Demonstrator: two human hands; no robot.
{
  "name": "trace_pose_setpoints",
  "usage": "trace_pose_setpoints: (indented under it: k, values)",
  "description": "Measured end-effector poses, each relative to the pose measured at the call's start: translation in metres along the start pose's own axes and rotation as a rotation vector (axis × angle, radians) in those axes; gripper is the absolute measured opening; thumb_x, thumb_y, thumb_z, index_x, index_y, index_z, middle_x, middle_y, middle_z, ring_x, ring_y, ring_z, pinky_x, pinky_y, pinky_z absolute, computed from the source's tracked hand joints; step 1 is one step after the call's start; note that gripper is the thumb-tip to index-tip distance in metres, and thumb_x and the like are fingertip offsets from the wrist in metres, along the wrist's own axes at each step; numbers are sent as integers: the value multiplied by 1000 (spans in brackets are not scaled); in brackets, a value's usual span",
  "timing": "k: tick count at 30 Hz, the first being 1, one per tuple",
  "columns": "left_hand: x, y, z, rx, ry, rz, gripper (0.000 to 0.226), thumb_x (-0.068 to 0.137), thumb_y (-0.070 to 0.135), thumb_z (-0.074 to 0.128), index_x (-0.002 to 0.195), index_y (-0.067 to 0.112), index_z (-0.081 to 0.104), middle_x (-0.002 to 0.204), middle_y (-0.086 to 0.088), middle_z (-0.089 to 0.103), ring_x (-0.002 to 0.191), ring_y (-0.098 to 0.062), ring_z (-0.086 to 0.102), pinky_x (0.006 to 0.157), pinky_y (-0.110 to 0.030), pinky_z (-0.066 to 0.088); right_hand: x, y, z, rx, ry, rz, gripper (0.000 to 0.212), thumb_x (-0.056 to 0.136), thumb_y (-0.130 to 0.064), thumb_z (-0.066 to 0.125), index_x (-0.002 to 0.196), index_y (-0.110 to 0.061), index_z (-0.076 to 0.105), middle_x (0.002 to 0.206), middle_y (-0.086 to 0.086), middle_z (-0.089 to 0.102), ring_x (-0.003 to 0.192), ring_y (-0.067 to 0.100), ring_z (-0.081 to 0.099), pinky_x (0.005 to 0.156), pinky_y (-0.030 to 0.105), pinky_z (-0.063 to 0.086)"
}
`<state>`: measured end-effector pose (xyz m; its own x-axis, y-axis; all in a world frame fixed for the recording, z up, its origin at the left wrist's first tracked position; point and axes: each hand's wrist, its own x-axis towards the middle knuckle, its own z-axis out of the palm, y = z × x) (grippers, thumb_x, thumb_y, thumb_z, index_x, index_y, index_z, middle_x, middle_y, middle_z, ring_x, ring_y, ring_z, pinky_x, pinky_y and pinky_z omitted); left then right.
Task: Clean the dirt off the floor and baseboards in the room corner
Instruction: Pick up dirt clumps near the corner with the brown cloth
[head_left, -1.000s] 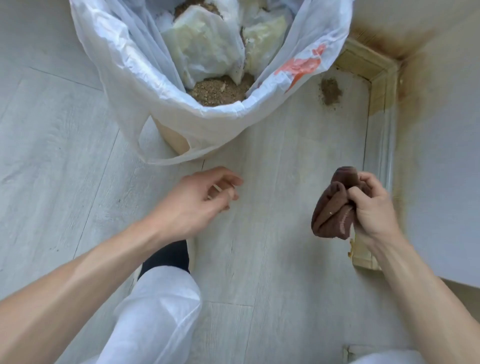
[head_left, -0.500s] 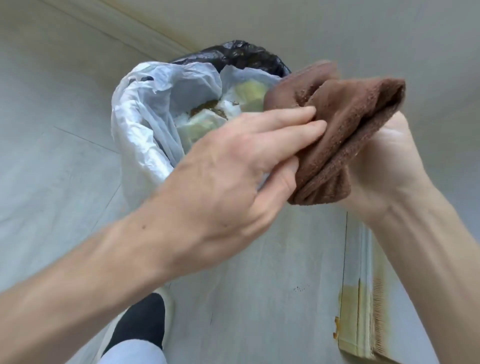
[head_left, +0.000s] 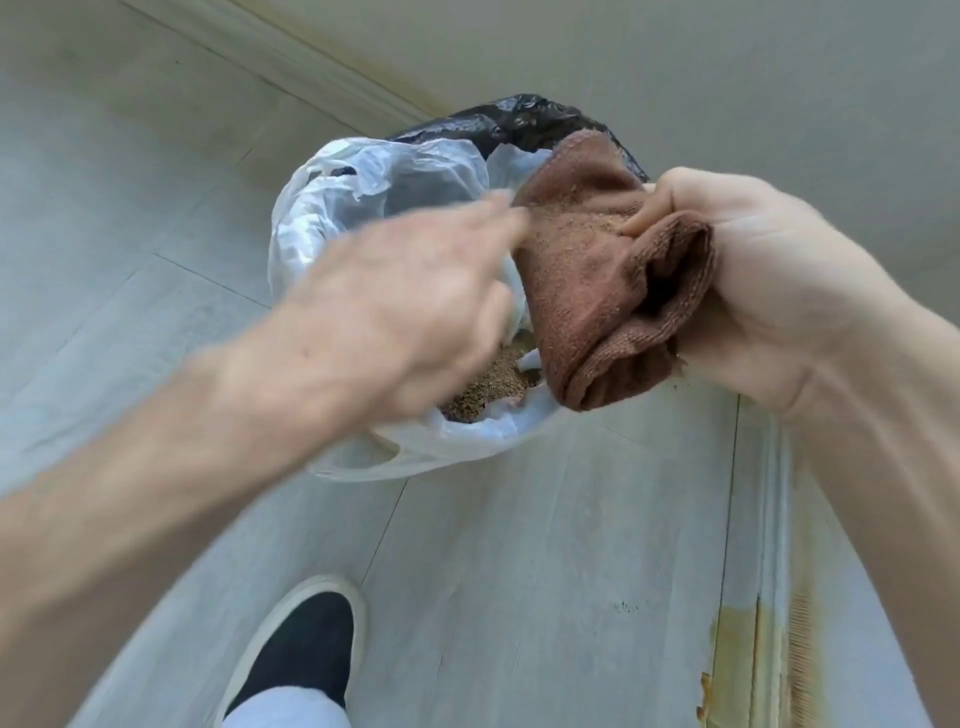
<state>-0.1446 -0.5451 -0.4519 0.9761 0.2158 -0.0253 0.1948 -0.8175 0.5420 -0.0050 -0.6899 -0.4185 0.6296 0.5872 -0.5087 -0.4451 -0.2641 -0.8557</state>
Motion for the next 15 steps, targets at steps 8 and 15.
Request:
trace_pose_setpoints:
  k: [8, 15]
  values:
    - [8, 6, 6, 69, -13, 72, 77, 92, 9, 28, 164, 32, 10, 171, 10, 12, 156, -10, 16, 128, -32, 17, 1, -3, -7, 61, -72, 14, 49, 67, -6, 51, 116, -8, 48, 107, 14, 44, 87, 27, 50, 77, 37, 46]
    - [10, 7, 1, 108, 81, 115, 80, 90, 6, 35, 164, 30, 16, 170, 8, 20, 155, -15, 23, 125, -38, 26, -7, -1, -16, 15, 42, -33, 45, 65, -6, 54, 110, -8, 51, 102, 14, 46, 83, 25, 51, 71, 36, 46]
